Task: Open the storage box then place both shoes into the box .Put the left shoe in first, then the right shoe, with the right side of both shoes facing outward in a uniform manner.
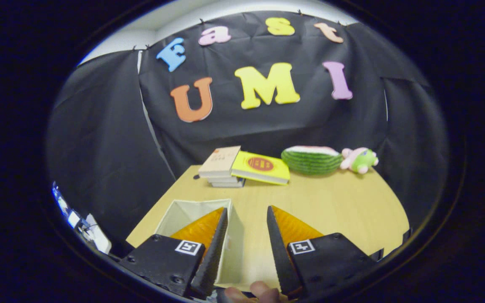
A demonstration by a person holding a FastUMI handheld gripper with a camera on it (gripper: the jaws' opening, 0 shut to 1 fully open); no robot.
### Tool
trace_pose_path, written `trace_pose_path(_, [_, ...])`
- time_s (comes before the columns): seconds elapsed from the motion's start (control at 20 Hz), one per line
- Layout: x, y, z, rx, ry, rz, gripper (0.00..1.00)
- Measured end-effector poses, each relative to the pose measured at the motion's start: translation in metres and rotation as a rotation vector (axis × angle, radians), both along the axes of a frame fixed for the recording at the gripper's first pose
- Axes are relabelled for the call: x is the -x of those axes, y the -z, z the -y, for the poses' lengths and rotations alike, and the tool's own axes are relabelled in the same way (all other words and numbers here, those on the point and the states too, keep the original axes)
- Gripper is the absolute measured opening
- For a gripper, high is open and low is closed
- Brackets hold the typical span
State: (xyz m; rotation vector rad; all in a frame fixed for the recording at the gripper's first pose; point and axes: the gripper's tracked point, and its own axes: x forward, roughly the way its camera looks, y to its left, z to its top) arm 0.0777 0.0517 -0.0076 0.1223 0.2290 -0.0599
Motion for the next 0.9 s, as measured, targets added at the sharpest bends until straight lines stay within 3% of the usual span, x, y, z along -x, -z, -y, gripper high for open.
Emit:
trace_pose_path(0.05, [0.013,-0.014,0.014,0.051,0.023,0.084,0.63])
trace_pose_path(0.2, [0.063,-0.038,0.043,0.136,0.059,0.286,1.0])
trace_pose_path(0.4, [0.104,-0.031,0.078,0.143,0.08,0.325,1.0])
trace_pose_path(0.9, [0.118,-0.036,0.088,0.145,0.042,0.311,1.0])
